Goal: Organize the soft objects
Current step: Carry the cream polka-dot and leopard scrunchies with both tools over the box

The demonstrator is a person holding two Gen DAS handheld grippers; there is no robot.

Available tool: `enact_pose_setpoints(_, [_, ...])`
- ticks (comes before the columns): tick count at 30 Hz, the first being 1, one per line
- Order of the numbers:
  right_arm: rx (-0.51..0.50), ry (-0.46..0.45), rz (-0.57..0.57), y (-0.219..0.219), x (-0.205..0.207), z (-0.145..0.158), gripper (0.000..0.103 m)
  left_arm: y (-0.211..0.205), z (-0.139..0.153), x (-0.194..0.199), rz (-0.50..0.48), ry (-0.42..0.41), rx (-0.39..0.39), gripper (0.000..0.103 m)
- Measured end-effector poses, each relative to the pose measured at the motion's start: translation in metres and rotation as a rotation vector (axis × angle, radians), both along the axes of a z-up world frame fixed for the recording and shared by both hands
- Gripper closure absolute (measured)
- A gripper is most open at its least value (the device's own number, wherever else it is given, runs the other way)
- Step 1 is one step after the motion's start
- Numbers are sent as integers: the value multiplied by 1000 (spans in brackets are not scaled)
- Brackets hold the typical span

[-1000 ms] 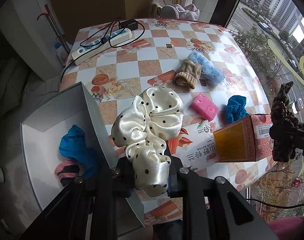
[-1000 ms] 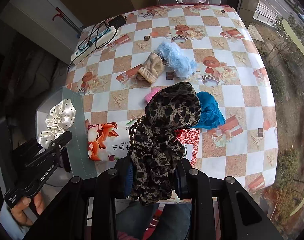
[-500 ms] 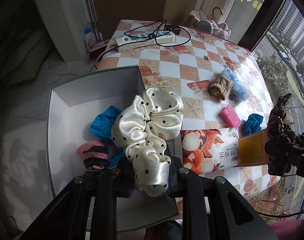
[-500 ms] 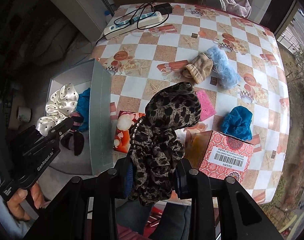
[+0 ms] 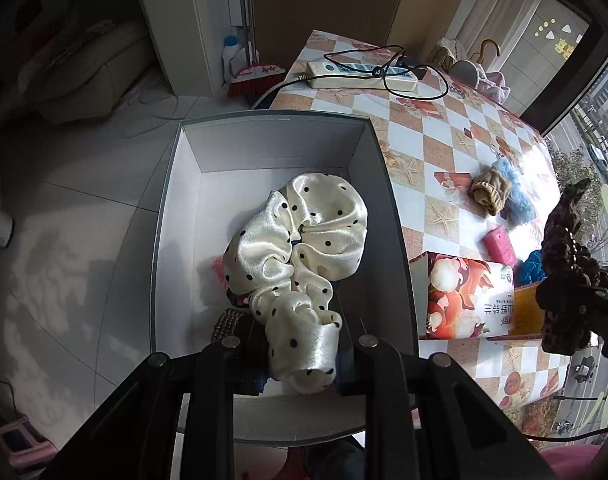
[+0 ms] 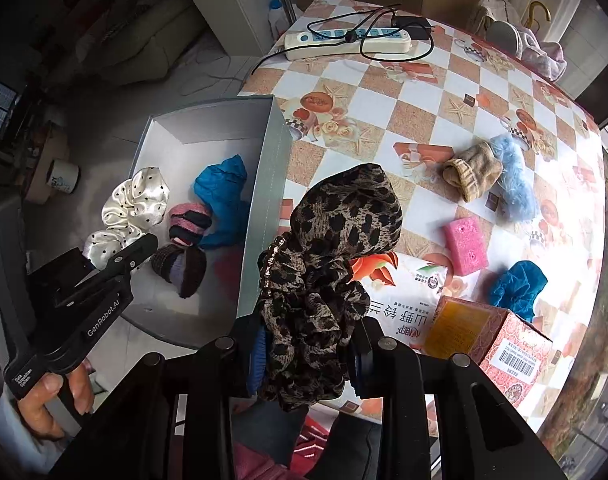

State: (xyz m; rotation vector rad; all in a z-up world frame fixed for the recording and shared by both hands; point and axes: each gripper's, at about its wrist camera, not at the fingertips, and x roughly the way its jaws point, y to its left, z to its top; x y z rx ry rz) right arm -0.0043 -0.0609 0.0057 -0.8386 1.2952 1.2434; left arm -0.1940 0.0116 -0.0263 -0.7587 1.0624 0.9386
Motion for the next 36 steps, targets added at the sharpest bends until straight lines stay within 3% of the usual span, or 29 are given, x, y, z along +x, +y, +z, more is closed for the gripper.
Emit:
enact_pose_setpoints(17, [5, 0, 129, 33, -48, -1, 69, 7, -9, -22, 63, 9, -18, 78])
enact_pose_setpoints(36, [-19, 2, 191, 55, -71, -13, 69, 18, -21, -29, 89, 38, -39, 77])
